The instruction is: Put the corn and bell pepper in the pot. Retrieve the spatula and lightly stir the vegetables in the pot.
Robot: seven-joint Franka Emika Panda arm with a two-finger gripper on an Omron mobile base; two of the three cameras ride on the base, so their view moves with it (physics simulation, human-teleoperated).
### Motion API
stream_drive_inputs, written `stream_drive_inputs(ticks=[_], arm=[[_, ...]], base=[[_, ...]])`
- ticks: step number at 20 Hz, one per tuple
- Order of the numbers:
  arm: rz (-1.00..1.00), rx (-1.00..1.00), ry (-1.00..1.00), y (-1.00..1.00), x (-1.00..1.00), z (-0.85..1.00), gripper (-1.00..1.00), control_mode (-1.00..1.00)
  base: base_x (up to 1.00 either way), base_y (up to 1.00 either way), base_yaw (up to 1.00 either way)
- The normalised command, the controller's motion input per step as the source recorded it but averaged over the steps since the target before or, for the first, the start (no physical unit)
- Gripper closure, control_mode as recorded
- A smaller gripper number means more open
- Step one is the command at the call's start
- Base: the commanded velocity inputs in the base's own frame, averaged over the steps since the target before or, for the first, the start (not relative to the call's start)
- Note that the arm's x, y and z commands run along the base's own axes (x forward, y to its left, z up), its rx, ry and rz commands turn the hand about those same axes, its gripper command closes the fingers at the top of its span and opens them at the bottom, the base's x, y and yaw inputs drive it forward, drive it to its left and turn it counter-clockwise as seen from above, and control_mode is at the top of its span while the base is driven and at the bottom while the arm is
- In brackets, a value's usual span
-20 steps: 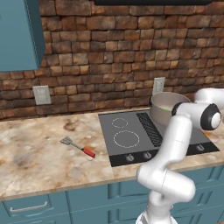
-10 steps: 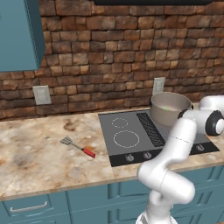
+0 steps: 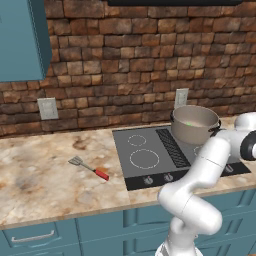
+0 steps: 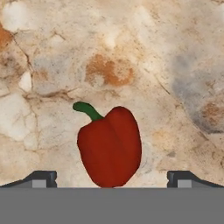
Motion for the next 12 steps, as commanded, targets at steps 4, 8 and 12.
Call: stream_drive_inputs(ticks=[4,8,12], arm=[[0.3,0.0,0.05,0.19,0.01,0.04,-1.0,-1.0],[0.06,0.0,-0.1,0.12,0.0,-0.05,-1.0,-1.0],[0.02,0.0,-0.06,0.01,0.07,-0.23,-1.0,-1.0]], base=[[0.0,0.0,0.0],[0.0,0.0,0.0],[0.0,0.0,0.0]])
